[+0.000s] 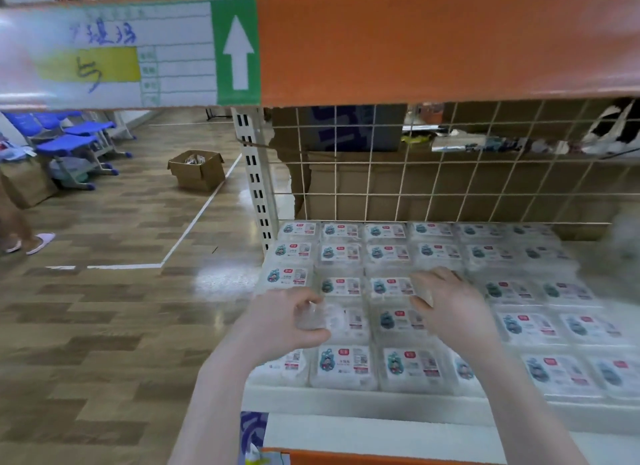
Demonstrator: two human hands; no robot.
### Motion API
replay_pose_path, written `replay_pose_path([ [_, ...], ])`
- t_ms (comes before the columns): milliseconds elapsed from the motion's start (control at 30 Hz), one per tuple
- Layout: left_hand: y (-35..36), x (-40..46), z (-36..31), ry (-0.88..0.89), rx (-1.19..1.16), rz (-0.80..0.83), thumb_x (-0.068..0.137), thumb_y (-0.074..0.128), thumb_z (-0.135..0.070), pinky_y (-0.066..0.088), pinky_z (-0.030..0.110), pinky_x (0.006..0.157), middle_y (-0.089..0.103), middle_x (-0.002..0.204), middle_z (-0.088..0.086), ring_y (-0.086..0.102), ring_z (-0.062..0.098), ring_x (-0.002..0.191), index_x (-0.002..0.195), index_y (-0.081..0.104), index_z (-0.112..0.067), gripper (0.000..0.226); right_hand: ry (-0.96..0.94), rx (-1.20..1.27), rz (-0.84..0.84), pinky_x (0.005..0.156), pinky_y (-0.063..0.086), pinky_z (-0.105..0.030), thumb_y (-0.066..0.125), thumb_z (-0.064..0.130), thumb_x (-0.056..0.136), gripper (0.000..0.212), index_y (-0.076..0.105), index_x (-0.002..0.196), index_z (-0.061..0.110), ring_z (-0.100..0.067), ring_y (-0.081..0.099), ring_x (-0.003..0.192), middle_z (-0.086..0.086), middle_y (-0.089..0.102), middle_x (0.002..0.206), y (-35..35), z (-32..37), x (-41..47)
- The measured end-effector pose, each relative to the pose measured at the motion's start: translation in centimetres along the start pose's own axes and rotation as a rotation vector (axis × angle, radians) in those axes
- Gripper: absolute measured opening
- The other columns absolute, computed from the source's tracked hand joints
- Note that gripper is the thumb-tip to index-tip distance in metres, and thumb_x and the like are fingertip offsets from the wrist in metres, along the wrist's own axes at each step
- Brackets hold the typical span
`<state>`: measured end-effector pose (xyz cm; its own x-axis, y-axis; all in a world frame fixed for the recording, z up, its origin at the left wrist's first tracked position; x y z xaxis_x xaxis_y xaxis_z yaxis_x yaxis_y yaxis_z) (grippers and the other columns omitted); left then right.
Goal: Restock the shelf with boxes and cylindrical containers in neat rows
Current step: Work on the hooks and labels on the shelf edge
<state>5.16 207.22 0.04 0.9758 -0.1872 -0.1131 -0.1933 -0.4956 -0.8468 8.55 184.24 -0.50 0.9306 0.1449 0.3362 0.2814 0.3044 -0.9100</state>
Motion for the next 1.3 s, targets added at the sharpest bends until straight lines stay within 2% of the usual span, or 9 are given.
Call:
replay_pose_path([
  [100,1.1,0.9,-2.1,0.027,0.011,0.037,0.077,0.069,-0.044,0.047,0.024,0.091,0.06,0.112,-0.014,0.057,0.005,0.103,0.118,0.058,-0.034,0.044,-0.011,-0.014,-0.058,0.054,0.055,-0.039,0.086,0.008,0.057,0.036,0.072,0.091,0.008,-0.033,0.065,0.067,-0.011,0.069,0.083,-0.9,-1.6,-0.5],
  [233,2.4,2.0,-3.8,0.024,0.001,0.073,0.077,0.069,-0.042,0.05,0.028,0.089,0.061,0.097,-0.014,0.061,0.007,0.098,0.111,0.06,-0.032,0.037,-0.004,-0.023,-0.077,0.054,0.054,-0.038,0.087,0.009,0.056,0.038,0.073,0.091,0.009,-0.032,0.065,0.066,-0.01,0.07,0.083,-1.7,-3.5,-0.7],
  [400,3.0,2.7,-4.4,0.015,0.027,0.073,0.082,0.061,-0.035,0.042,0.019,0.062,0.058,0.078,-0.014,0.053,0.002,0.067,0.109,0.059,-0.028,0.028,-0.003,0.002,-0.088,0.058,0.055,-0.039,0.085,0.005,0.058,0.036,0.073,0.092,0.008,-0.033,0.064,0.067,-0.01,0.07,0.083,-2.0,-5.1,-0.5],
  [500,2.3,3.1,-3.9,-0.027,0.026,0.041,0.082,0.058,-0.029,0.043,0.017,0.066,0.058,0.091,-0.011,0.055,0.003,0.079,0.102,0.059,-0.031,0.02,0.004,0.005,-0.091,0.061,0.054,-0.039,0.083,0.006,0.062,0.035,0.073,0.095,0.009,-0.033,0.064,0.07,-0.011,0.07,0.086,-2.0,-5.5,-0.5],
  [633,1.6,3.5,-3.4,-0.033,0.002,-0.022,0.084,0.056,-0.03,0.046,0.019,0.081,0.062,0.11,-0.012,0.058,0.005,0.1,0.115,0.059,-0.036,0.031,0.029,0.007,-0.077,0.071,0.052,-0.037,0.076,0.011,0.073,0.031,0.071,0.103,0.011,-0.032,0.064,0.082,-0.009,0.07,0.097,-1.9,-5.6,-0.3],
  [800,1.0,3.6,-4.6,0.047,0.097,-0.116,0.086,0.055,-0.024,0.045,0.02,0.079,0.06,0.113,-0.01,0.057,0.009,0.099,0.122,0.057,-0.033,0.036,0.025,0.044,-0.072,0.074,0.051,-0.037,0.075,0.01,0.074,0.031,0.071,0.104,0.011,-0.032,0.064,0.085,-0.009,0.069,0.1,-1.6,-5.6,0.0],
  [967,1.6,4.3,-5.6,0.075,0.18,-0.046,0.083,0.059,-0.032,0.046,0.024,0.087,0.058,0.122,-0.009,0.056,0.008,0.107,0.127,0.053,-0.034,0.044,0.013,0.057,-0.072,0.073,0.051,-0.037,0.076,0.008,0.072,0.03,0.071,0.102,0.01,-0.032,0.065,0.083,-0.009,0.07,0.097,-1.4,-5.5,0.1],
  [1167,2.3,5.3,-7.6,0.099,0.264,0.083,0.086,0.054,-0.03,0.046,0.023,0.078,0.058,0.118,-0.006,0.056,0.012,0.1,0.126,0.053,-0.039,0.041,0.05,0.061,-0.017,0.082,0.048,-0.035,0.067,0.016,0.083,0.033,0.066,0.115,0.013,-0.029,0.061,0.098,-0.007,0.066,0.111,-1.2,-5.9,0.0],
  [1300,1.3,5.4,-7.6,0.071,0.193,0.014,0.085,0.05,-0.022,0.042,0.02,0.064,0.058,0.095,-0.008,0.054,0.011,0.081,0.107,0.063,-0.029,0.027,0.074,0.048,0.06,0.092,0.044,-0.033,0.056,0.026,0.091,0.037,0.056,0.128,0.021,-0.022,0.054,0.111,0.0,0.058,0.124,-1.3,-6.1,0.0],
])
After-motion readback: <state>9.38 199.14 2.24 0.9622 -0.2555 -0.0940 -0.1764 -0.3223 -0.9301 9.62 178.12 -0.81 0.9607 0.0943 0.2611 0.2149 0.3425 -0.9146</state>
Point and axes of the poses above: each hand's wrist, its own x-axis towards the middle knuckle, its own y-axis out of the palm, z = x × y, the point moved 9 cm from there along x, towards the middle knuckle
